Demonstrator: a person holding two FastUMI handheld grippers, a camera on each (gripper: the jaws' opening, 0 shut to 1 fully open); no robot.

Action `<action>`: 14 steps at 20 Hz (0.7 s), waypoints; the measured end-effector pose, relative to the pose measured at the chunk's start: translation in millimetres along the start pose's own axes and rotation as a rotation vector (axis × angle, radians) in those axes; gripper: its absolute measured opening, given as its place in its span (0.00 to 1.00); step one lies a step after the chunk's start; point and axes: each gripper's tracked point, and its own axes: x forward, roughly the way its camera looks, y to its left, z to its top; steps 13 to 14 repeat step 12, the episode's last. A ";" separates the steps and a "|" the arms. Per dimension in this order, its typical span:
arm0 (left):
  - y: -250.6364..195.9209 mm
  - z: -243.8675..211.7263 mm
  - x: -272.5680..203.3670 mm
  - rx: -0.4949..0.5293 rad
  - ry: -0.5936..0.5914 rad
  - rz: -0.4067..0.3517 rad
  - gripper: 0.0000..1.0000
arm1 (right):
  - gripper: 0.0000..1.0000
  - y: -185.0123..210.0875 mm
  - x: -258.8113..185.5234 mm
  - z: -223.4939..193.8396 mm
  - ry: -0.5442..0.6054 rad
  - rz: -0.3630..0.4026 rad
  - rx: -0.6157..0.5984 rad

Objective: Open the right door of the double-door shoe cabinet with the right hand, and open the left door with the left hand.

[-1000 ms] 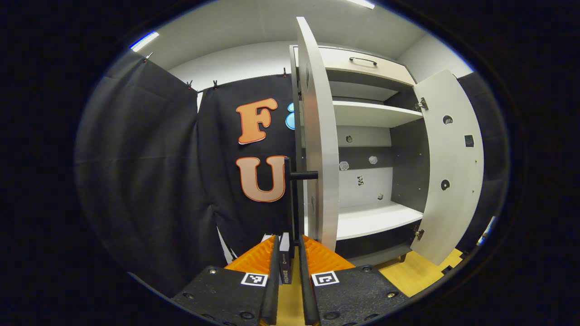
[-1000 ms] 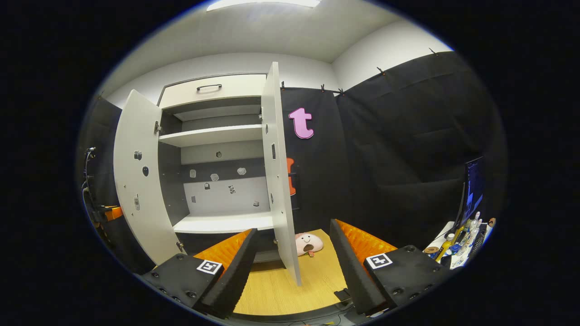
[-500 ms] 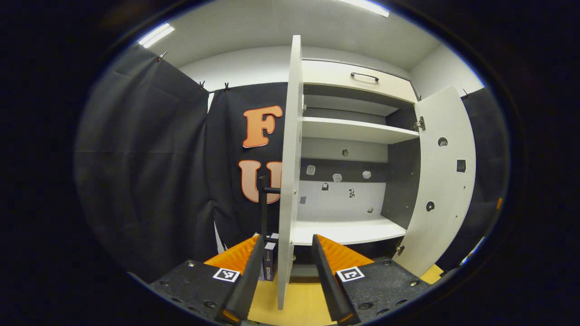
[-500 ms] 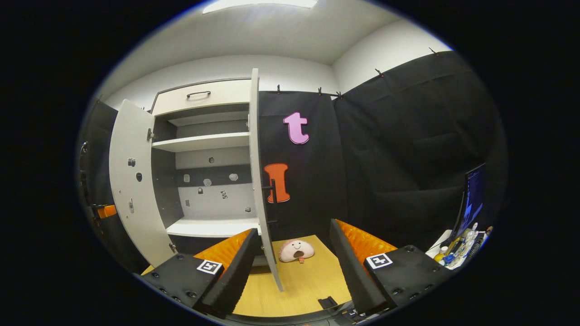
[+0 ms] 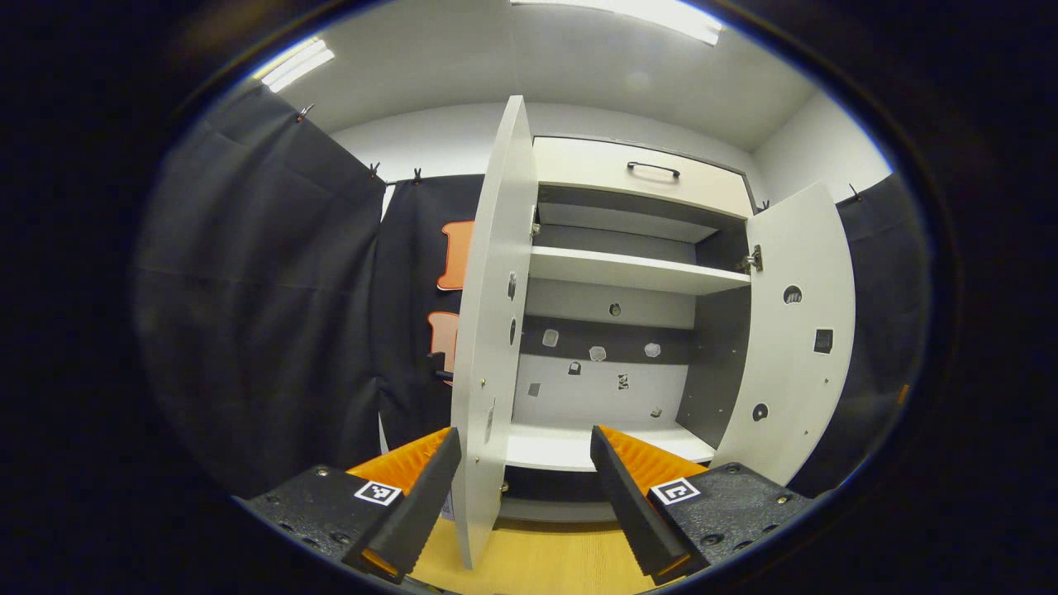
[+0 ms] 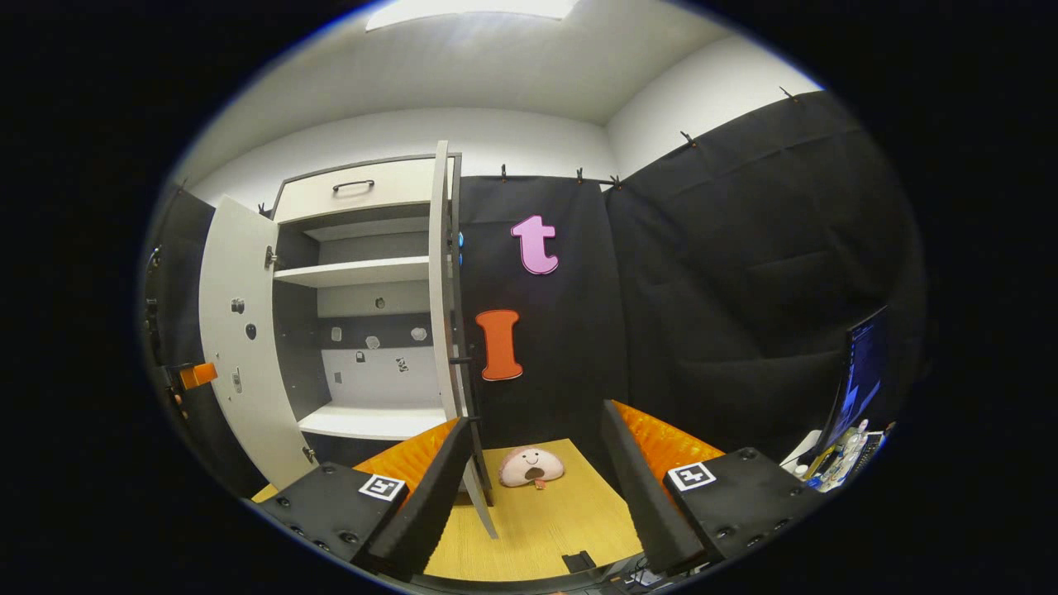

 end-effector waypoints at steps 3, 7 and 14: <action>-4.0 2.8 -1.1 -0.011 -0.006 0.018 0.94 | 0.93 0.6 1.8 -0.9 0.007 0.018 -0.003; -6.0 -3.2 -2.2 -0.017 0.010 0.026 0.92 | 0.93 5.7 5.9 0.9 0.004 0.040 -0.020; -2.1 3.6 -7.4 -0.001 -0.003 0.047 0.94 | 0.94 13.0 11.7 -1.6 0.009 0.069 -0.021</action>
